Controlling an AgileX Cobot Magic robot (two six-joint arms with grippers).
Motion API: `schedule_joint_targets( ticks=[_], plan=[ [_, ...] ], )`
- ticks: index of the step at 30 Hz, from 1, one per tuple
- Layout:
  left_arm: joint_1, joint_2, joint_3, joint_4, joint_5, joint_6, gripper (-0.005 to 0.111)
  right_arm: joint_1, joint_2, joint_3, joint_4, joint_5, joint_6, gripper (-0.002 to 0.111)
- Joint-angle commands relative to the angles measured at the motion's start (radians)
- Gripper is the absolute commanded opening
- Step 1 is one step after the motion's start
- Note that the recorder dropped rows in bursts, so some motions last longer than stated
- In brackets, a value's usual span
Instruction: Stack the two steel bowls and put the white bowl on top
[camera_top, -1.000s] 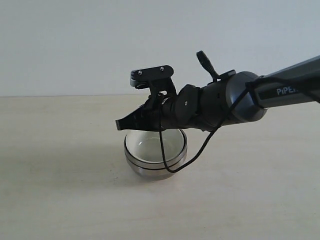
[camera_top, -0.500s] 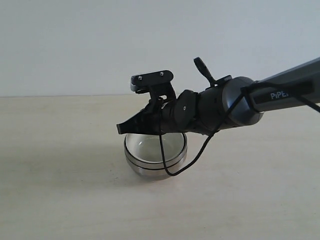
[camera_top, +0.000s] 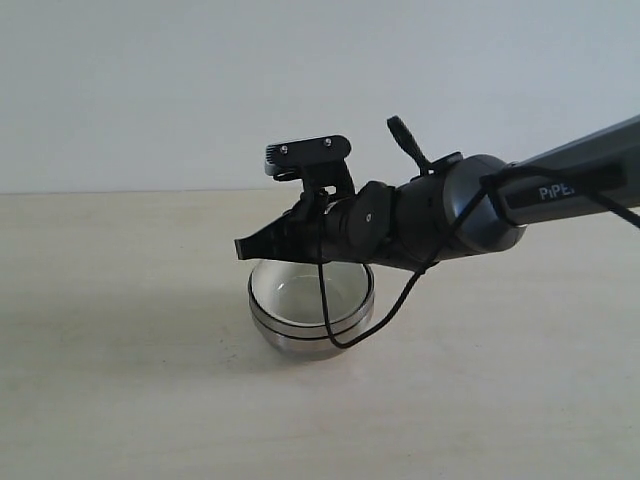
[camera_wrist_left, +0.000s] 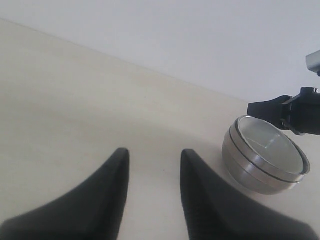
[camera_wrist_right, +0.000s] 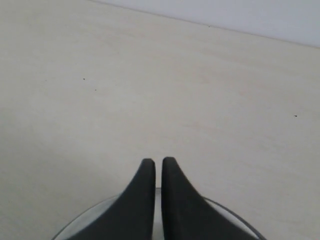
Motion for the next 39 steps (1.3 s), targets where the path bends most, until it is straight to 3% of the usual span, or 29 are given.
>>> schedule_joint_targets(
  ticks=[1, 15, 22, 30, 39],
  plan=[
    [0.003, -0.003, 0.004, -0.001, -0.009, 0.001, 0.032, 0.002, 0.022, -0.005, -0.001, -0.013, -0.002, 0.000],
    [0.003, -0.003, 0.004, -0.001, -0.009, 0.001, 0.032, 0.002, -0.046, -0.005, -0.001, 0.028, -0.003, 0.000],
    [0.003, -0.003, 0.004, -0.001, -0.009, 0.001, 0.032, 0.000, -0.174, -0.005, -0.013, 0.388, -0.149, 0.000],
    [0.003, -0.003, 0.004, -0.001, -0.009, 0.001, 0.032, -0.012, -0.302, -0.005, -0.172, 0.771, -0.073, 0.000],
    [0.003, -0.003, 0.004, -0.001, -0.009, 0.001, 0.032, -0.012, -0.219, -0.003, -0.360, 0.855, 0.090, 0.000]
  ],
)
